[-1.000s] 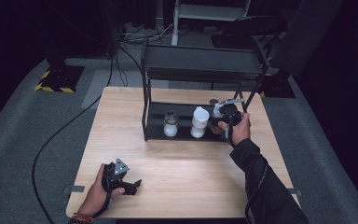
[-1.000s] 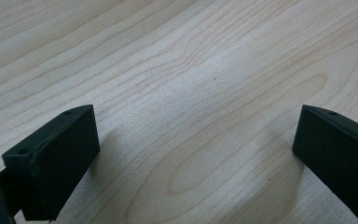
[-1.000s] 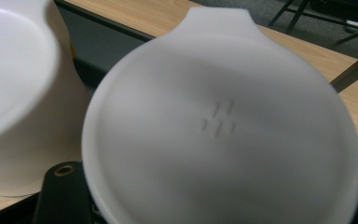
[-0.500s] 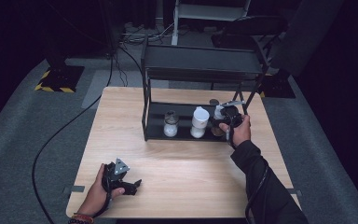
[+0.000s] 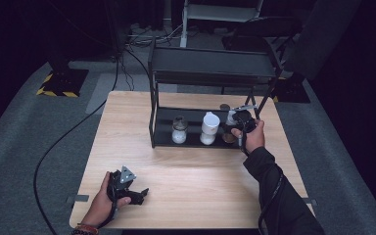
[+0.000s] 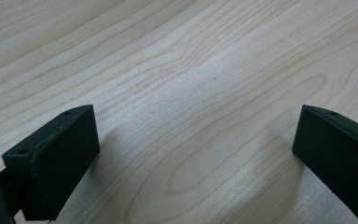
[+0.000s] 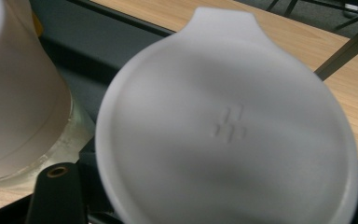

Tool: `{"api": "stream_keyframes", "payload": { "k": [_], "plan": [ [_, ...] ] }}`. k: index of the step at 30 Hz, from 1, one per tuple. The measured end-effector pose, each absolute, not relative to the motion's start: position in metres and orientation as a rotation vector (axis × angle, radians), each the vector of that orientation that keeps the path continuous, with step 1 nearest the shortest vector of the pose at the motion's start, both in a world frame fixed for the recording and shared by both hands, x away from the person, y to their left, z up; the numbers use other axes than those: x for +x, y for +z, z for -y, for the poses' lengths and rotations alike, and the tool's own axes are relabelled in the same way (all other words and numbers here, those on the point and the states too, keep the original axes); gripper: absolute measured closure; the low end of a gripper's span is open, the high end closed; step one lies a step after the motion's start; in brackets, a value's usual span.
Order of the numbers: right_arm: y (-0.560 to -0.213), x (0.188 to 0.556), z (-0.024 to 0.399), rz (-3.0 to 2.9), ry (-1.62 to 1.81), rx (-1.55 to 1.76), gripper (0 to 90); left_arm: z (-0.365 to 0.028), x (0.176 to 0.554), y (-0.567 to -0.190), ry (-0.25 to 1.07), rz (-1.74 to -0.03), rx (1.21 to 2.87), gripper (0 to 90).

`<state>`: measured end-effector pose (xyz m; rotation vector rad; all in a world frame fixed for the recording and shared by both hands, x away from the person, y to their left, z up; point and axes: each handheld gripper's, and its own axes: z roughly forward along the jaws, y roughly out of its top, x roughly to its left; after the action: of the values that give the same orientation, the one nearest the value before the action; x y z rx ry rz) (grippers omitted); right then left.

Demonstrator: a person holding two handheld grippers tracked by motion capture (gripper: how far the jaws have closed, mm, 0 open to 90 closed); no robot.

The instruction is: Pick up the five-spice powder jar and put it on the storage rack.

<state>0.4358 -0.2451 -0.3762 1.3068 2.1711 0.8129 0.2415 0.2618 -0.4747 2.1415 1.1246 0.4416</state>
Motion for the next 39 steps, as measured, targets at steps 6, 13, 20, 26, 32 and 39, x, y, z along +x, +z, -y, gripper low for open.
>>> {"api": "stream_keyframes", "payload": {
  "k": [6,13,20,26,32,39],
  "plan": [
    [-0.374,0.436,0.241,-2.180,0.785,1.288,25.9,-0.262,0.242,-0.475,0.442,-1.124,2.142,0.5],
    [-0.374,0.438,0.242,-2.189,0.772,1.272,21.5,-0.262,0.242,-0.475,0.442,-1.124,2.142,0.5],
    [-0.373,0.438,0.237,-2.199,0.728,1.255,13.4,-0.262,0.242,-0.475,0.442,-1.124,2.142,0.5],
    [-0.372,0.439,0.235,-2.226,0.702,1.229,6.6,-0.262,0.242,-0.475,0.441,-1.124,2.142,0.5],
    [-0.371,0.438,0.233,-2.241,0.690,1.184,4.3,-0.262,0.242,-0.475,0.442,-1.125,2.142,0.5],
    [-0.370,0.435,0.234,-2.240,0.692,1.156,4.3,-0.262,0.242,-0.475,0.441,-1.125,2.141,0.4]
  ]
}}
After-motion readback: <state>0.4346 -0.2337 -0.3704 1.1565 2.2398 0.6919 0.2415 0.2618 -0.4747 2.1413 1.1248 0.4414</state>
